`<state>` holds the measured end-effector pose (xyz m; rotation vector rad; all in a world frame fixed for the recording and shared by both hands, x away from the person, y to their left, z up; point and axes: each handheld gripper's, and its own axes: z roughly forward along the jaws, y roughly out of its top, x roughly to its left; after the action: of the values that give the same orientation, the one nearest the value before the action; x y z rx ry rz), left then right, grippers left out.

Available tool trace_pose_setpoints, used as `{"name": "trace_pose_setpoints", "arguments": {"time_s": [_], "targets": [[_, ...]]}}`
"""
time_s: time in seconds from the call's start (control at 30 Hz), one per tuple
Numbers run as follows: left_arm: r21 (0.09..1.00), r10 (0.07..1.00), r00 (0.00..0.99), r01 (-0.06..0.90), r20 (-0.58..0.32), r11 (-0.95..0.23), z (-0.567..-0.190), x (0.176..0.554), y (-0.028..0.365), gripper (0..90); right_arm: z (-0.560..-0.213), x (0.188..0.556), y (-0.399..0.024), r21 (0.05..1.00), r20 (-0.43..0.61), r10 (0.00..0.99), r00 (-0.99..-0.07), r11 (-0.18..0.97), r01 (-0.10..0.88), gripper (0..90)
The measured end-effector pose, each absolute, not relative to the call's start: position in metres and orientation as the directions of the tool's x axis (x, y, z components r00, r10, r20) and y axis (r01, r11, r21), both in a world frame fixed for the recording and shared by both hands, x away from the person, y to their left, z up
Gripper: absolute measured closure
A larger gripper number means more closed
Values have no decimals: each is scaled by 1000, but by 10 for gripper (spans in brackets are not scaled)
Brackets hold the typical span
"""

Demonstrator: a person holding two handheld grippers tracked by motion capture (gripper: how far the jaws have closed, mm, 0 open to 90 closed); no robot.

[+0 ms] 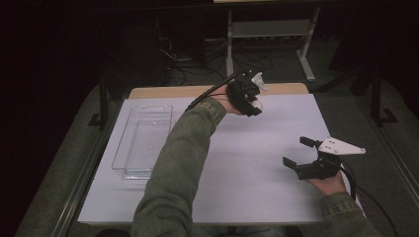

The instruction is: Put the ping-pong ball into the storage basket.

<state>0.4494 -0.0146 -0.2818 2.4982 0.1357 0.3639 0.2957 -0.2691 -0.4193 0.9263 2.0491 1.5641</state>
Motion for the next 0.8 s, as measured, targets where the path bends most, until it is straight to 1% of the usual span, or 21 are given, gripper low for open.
{"name": "trace_pose_setpoints", "arguments": {"time_s": [0.3,0.8], "targets": [[596,179,949,-11,258,-803,-260,439,-5,506,-420,294,-270,951,67,717,-693,164,262,0],[596,195,944,-2,267,-803,-246,431,16,506,-421,294,-269,949,70,715,-695,166,267,0]]}}
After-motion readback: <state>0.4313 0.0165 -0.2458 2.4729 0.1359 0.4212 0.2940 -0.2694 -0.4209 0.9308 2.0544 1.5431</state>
